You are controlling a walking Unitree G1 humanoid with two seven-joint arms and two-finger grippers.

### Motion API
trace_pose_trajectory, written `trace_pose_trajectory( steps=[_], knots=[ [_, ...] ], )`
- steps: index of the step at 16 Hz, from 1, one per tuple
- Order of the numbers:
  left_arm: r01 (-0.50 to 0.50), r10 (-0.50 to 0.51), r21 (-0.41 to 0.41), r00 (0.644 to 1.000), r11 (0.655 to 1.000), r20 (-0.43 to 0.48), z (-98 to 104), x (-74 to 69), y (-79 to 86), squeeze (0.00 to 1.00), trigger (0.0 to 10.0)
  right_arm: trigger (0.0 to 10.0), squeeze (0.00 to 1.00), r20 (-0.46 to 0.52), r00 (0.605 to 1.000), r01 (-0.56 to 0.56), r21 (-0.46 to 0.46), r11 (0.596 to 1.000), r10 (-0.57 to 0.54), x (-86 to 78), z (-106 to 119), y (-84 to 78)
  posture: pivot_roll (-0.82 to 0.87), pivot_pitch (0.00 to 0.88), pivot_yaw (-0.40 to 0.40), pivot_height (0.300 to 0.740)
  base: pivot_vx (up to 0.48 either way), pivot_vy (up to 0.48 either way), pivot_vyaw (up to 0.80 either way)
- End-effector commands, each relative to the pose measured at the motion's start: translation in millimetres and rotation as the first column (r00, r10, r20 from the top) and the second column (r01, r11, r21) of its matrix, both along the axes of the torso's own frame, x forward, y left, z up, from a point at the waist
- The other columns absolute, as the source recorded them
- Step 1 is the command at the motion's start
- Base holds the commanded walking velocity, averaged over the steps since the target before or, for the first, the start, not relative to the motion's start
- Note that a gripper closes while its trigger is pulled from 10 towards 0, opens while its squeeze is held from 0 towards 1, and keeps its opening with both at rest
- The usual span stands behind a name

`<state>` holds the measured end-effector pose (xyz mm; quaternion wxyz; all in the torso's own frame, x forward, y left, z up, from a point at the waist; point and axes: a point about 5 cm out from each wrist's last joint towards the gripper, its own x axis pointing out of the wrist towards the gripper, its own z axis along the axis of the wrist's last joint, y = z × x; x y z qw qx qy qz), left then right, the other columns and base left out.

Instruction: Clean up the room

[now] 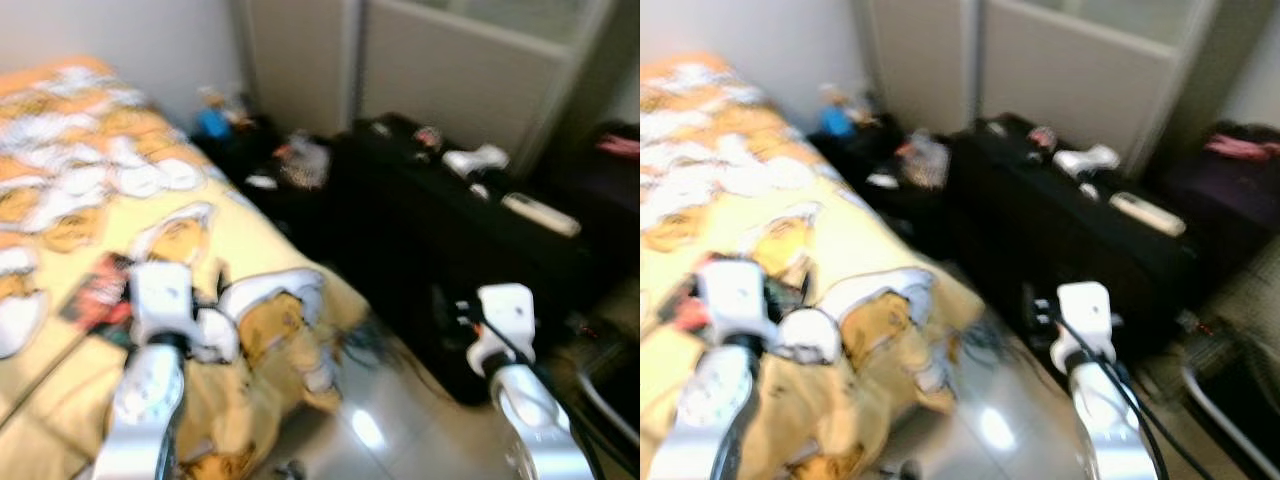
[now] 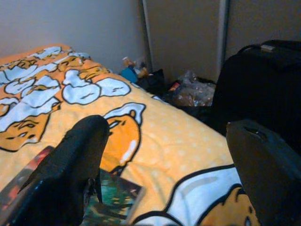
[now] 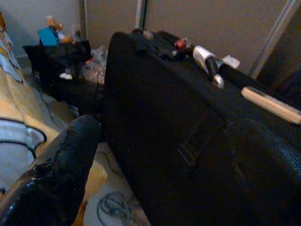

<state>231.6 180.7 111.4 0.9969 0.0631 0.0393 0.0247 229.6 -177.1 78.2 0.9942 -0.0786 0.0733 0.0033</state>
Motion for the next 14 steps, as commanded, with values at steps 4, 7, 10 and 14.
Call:
trace_pose_trajectory(
  steps=[4,7,10,14],
  knots=[
    [0.054,-0.057,-0.097,0.998,0.994,-0.023,-0.4,-5.5,-15.4,0.29,10.0,10.0,0.00,-0.016,0.999,0.049,0.091,0.995,-0.048,-0.2,4.3,-12.1,-0.10,0.041,0.001,0.740,0.000,0.000,0.80],
    [0.081,-0.081,-0.025,0.997,0.996,0.005,4.8,1.7,-11.3,0.26,10.0,10.0,0.00,-0.002,0.999,-0.034,0.159,0.987,0.035,8.0,10.1,-1.0,-0.11,0.035,0.000,0.740,0.000,0.000,0.80],
    [0.099,-0.099,0.026,0.995,0.995,0.016,9.9,4.2,-13.5,0.00,10.0,10.0,0.00,-0.020,1.000,-0.005,0.201,0.980,0.009,8.3,2.8,3.1,-0.08,0.000,-0.011,0.740,0.000,0.089,0.68],
    [0.088,-0.089,0.036,0.996,0.995,0.010,8.7,4.6,-8.1,0.00,10.0,10.0,0.00,0.005,1.000,0.013,0.329,0.944,-0.016,4.7,6.2,4.5,-0.09,0.000,0.008,0.740,0.000,0.322,0.00]
  ],
)
